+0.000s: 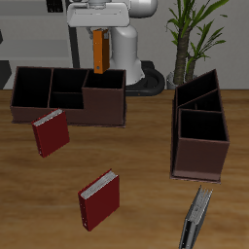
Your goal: Place the orange book into the back desk caddy's right compartment and place the left red book into the left desk caddy's back compartment and place the right red book into the left desk caddy's left compartment
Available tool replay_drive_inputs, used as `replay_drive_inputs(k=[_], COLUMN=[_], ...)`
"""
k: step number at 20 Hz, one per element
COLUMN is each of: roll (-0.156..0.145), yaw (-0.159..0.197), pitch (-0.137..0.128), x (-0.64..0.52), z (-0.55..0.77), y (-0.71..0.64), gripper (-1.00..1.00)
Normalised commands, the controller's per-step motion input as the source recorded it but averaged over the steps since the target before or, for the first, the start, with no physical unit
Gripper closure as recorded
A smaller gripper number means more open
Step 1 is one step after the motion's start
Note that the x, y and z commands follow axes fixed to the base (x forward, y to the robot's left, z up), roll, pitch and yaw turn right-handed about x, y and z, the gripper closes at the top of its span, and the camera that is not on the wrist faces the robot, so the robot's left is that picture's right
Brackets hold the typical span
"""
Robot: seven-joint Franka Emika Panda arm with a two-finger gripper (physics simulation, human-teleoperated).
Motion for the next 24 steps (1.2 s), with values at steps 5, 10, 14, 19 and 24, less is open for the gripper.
replay_drive_inputs(k=[5,10,14,19,24], roll=[0.064,0.020,0.003,0.022,0.015], yaw=[-0.026,0.006,-0.014,-0.004,-0.003], pitch=[0.088,0.031,0.051,0.065,0.035], x=[-0.11,-0.01,0.14,0.08,0.06], z=[-0.24,-0.07,-0.17,-0.28,-0.22], y=[0.17,0.12,0.01,0.05,0.03], gripper=[1.00,1.00,1.00,1.00,1.00])
